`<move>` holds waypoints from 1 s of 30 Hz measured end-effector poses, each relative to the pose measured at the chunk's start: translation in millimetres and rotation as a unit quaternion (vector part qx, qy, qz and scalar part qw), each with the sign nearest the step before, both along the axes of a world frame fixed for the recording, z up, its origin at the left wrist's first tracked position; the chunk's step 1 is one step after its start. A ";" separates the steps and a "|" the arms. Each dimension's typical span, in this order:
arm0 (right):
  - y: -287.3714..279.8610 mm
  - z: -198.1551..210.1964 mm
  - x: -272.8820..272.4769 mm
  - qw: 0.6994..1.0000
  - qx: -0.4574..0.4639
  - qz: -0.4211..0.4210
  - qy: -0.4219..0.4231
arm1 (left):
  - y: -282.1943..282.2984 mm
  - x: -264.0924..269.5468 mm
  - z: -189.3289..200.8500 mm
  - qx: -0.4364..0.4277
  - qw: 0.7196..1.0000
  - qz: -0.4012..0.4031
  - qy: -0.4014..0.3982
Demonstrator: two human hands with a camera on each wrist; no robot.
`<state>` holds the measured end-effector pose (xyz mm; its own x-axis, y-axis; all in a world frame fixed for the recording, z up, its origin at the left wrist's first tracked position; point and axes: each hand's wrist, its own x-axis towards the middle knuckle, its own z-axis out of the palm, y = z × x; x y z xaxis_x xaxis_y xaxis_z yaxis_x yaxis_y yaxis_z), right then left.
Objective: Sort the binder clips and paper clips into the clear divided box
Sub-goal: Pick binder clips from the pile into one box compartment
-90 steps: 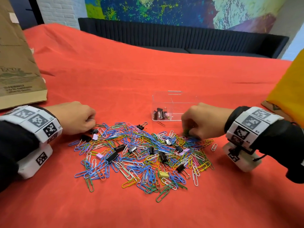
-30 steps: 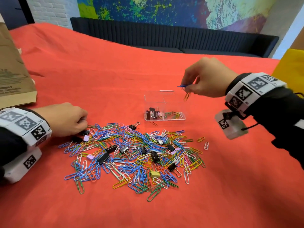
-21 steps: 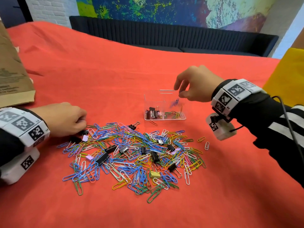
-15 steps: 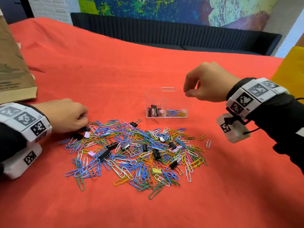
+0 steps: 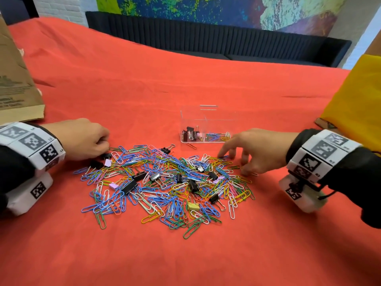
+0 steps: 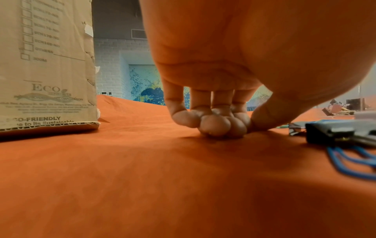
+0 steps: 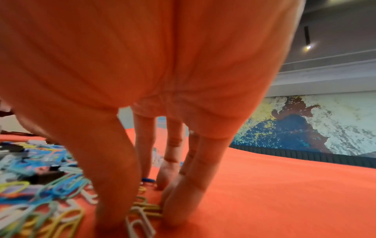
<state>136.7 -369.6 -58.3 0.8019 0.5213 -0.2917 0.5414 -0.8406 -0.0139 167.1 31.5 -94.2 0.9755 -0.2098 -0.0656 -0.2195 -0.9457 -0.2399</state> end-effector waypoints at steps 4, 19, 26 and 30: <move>16.8 -4.5 1.6 0.999 0.021 0.007 -0.036 | -1.4 -0.7 0.3 0.002 1.000 -0.003 -0.001; 7.0 10.7 5.3 0.996 0.026 -0.036 -0.077 | -3.5 -1.8 0.4 0.016 1.000 -0.012 -0.009; 12.4 50.3 36.2 0.950 0.180 -0.069 -0.245 | -2.7 -2.1 -0.8 0.002 1.000 -0.007 -0.013; 24.6 44.5 52.9 0.947 0.175 -0.088 -0.255 | -3.8 -2.1 -0.4 0.004 1.000 -0.008 -0.012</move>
